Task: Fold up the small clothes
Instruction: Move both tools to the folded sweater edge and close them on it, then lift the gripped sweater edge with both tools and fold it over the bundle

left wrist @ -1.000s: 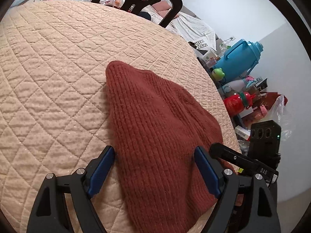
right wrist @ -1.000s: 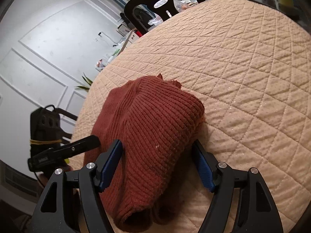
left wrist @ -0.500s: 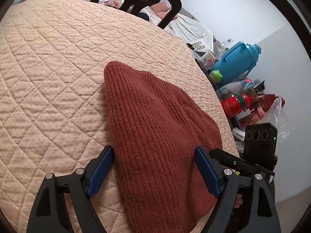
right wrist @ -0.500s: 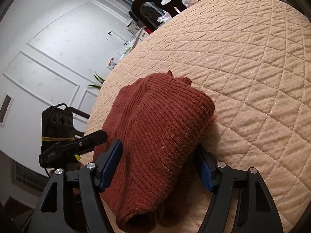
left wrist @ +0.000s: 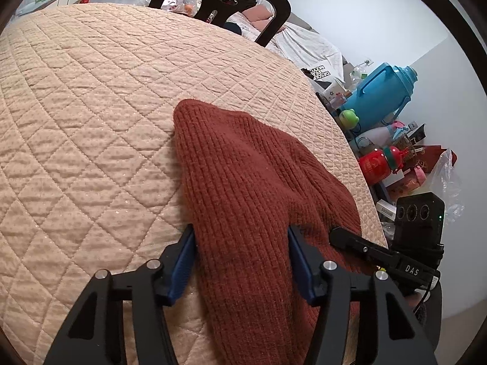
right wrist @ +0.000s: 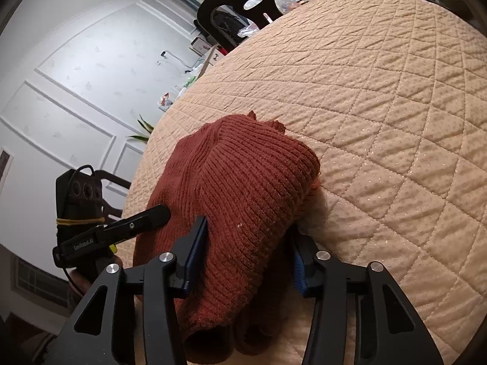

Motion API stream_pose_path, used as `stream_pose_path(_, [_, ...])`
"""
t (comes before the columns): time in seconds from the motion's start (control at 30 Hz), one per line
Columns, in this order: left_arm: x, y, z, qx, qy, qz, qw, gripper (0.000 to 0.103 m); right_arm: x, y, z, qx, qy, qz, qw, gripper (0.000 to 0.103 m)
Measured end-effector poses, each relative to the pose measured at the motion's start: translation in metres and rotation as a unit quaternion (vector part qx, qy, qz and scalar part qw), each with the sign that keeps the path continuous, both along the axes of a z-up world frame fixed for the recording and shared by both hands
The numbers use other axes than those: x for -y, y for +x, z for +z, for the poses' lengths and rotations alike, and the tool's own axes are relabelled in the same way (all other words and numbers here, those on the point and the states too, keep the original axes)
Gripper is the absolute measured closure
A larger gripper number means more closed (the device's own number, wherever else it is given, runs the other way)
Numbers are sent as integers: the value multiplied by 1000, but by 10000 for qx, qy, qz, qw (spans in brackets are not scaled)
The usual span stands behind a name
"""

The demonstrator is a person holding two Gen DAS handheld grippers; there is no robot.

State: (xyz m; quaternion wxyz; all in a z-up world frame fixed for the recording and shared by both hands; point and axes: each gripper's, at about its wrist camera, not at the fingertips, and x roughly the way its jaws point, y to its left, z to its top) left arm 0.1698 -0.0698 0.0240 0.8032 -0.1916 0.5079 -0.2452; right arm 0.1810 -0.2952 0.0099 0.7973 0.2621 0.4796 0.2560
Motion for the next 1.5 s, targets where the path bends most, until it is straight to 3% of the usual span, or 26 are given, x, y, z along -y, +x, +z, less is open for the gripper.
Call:
stream_pose_path(0.8, [-2, -7, 13, 137, 90, 30, 9999, 61, -21, -2, 19, 373, -345, -125, 9986, 70])
stream_pose_path(1.5, [-75, -34, 48, 487, 66, 518, 9974, 61, -88, -1, 50, 780, -185, 262, 9964, 72])
